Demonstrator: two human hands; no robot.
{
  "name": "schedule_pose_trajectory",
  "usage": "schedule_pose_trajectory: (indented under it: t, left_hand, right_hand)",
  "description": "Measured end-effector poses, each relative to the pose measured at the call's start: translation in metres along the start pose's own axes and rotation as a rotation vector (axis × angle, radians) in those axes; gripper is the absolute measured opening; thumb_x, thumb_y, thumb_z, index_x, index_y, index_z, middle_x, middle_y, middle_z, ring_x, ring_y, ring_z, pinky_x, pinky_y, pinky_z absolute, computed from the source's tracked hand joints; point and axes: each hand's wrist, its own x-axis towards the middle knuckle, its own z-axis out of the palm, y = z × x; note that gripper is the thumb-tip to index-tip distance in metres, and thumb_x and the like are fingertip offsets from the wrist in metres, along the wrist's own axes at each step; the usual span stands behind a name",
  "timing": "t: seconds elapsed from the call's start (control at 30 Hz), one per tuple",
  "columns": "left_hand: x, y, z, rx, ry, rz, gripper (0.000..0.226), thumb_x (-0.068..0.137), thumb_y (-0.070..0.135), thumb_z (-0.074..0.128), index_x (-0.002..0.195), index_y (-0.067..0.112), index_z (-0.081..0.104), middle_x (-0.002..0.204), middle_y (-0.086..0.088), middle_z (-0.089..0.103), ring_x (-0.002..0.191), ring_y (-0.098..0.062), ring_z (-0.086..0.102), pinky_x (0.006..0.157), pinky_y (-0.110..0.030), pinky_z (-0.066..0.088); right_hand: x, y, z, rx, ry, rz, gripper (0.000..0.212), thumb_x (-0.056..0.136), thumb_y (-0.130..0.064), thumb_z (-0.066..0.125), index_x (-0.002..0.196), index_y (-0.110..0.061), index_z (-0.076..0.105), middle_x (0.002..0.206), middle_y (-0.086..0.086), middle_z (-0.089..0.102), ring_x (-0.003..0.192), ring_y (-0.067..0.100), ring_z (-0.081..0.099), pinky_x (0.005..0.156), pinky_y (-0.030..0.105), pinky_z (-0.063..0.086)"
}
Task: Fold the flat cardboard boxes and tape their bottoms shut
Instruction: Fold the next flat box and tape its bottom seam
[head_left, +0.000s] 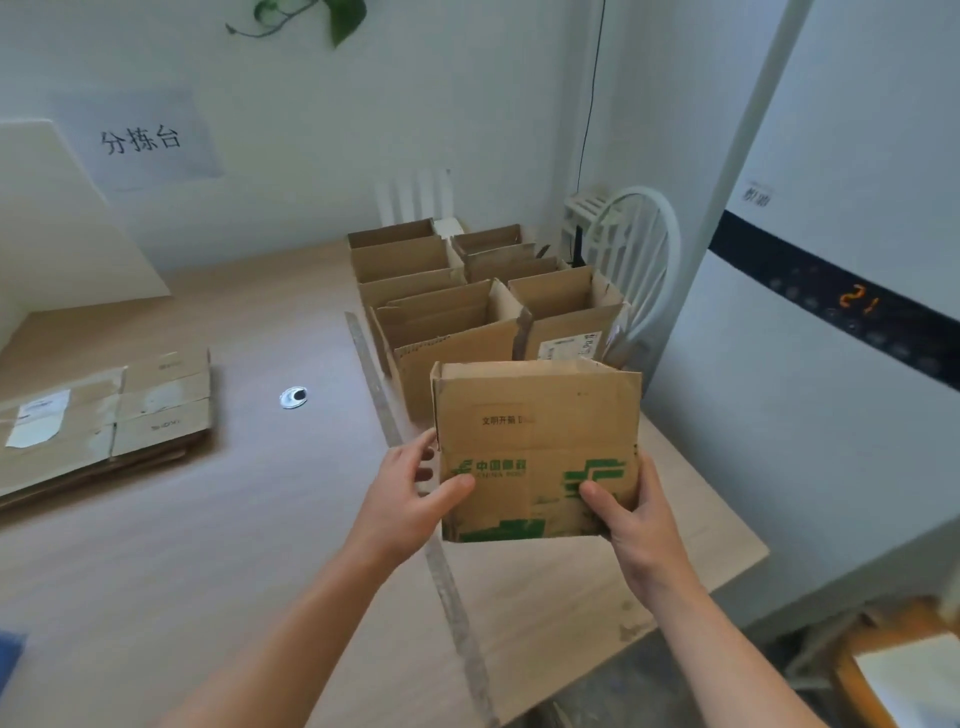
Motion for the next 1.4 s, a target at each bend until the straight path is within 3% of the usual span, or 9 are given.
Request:
schedule_pose_trajectory:
  t: [0.17, 0.37, 0.57, 0.7, 0.87, 0.97, 1.03, 1.17, 1.4]
  left_hand:
    - [0.056, 0.025, 0.030, 0.252, 0.035, 0.059, 0.075, 0.088, 0.051, 0.066, 0.151, 0.026, 0.036, 0.138, 0.007, 0.045, 0.125, -0.010, 0.046, 0.103, -0.034, 0.045]
    - [0.106, 0.029, 0.053, 0.738, -0.032, 0.214, 0.059, 0.089, 0.054, 0.060, 0.139, 0.024, 0.050, 0.133, 0.008, 0.051, 0.120, -0.011, 0.049, 0.098, -0.026, 0.043]
    - [0.154, 0.032, 0.079, 1.019, -0.108, 0.335, 0.049, 0.088, 0.052, 0.058, 0.126, 0.021, 0.057, 0.124, 0.004, 0.055, 0.105, -0.021, 0.054, 0.081, -0.032, 0.044]
    - [0.177, 0.023, 0.094, 1.034, -0.155, 0.331, 0.051, 0.087, 0.050, 0.060, 0.128, 0.019, 0.058, 0.123, 0.002, 0.057, 0.104, -0.023, 0.056, 0.082, -0.034, 0.048]
    - [0.196, 0.017, 0.113, 0.989, -0.187, 0.257, 0.057, 0.089, 0.049, 0.060, 0.139, 0.021, 0.052, 0.131, 0.004, 0.054, 0.112, -0.022, 0.053, 0.090, -0.033, 0.045]
    - [0.204, 0.018, 0.118, 0.951, -0.191, 0.216, 0.059, 0.091, 0.051, 0.058, 0.141, 0.021, 0.049, 0.133, 0.004, 0.051, 0.116, -0.022, 0.050, 0.096, -0.034, 0.044]
    - [0.207, 0.018, 0.119, 0.937, -0.199, 0.187, 0.060, 0.092, 0.054, 0.055, 0.143, 0.023, 0.046, 0.135, 0.006, 0.049, 0.119, -0.020, 0.048, 0.099, -0.033, 0.042]
    - [0.213, 0.018, 0.116, 0.905, -0.209, 0.152, 0.060, 0.093, 0.055, 0.054, 0.144, 0.025, 0.045, 0.135, 0.007, 0.049, 0.122, -0.018, 0.047, 0.100, -0.035, 0.042]
    - [0.217, 0.012, 0.109, 0.862, -0.215, 0.175, 0.058, 0.092, 0.053, 0.056, 0.141, 0.024, 0.049, 0.130, 0.006, 0.052, 0.116, -0.019, 0.050, 0.097, -0.035, 0.044]
  right_hand:
    - [0.073, -0.002, -0.074, -0.082, 0.018, -0.006, 0.064, 0.072, -0.039, 0.081, 0.124, -0.058, 0.050, 0.119, -0.011, 0.069, 0.109, 0.010, 0.066, 0.080, 0.030, 0.060]
    - [0.149, 0.011, -0.129, -0.186, 0.027, -0.015, 0.069, 0.082, -0.022, 0.079, 0.138, -0.045, 0.045, 0.121, -0.017, 0.067, 0.110, 0.003, 0.064, 0.091, 0.036, 0.055]
    - [0.186, 0.034, -0.151, -0.211, -0.015, 0.017, 0.083, 0.070, -0.042, 0.084, 0.139, -0.054, 0.040, 0.127, -0.015, 0.064, 0.117, 0.008, 0.062, 0.096, 0.040, 0.052]
    - [0.202, 0.049, -0.171, -0.234, -0.041, 0.046, 0.091, 0.065, -0.058, 0.085, 0.143, -0.053, 0.037, 0.133, -0.015, 0.060, 0.121, 0.009, 0.059, 0.100, 0.047, 0.051]
    - [0.223, 0.061, -0.195, -0.232, -0.084, 0.056, 0.099, 0.063, -0.044, 0.093, 0.146, -0.038, 0.040, 0.136, -0.004, 0.060, 0.126, 0.020, 0.058, 0.105, 0.053, 0.046]
    - [0.228, 0.068, -0.198, -0.232, -0.063, 0.104, 0.097, 0.051, -0.047, 0.097, 0.135, -0.041, 0.048, 0.123, -0.007, 0.068, 0.115, 0.015, 0.064, 0.095, 0.043, 0.052]
    - [0.228, 0.073, -0.196, -0.249, -0.049, 0.124, 0.094, 0.046, -0.051, 0.096, 0.128, -0.041, 0.052, 0.112, -0.012, 0.070, 0.106, 0.006, 0.065, 0.086, 0.027, 0.054]
    - [0.232, 0.078, -0.185, -0.296, 0.000, 0.128, 0.085, 0.049, -0.045, 0.093, 0.123, -0.034, 0.053, 0.105, -0.023, 0.068, 0.099, -0.007, 0.061, 0.079, 0.004, 0.043]
    - [0.244, 0.084, -0.176, -0.400, 0.035, 0.170, 0.069, 0.063, -0.021, 0.093, 0.106, -0.059, 0.056, 0.113, -0.031, 0.065, 0.108, -0.014, 0.056, 0.081, 0.007, 0.044]
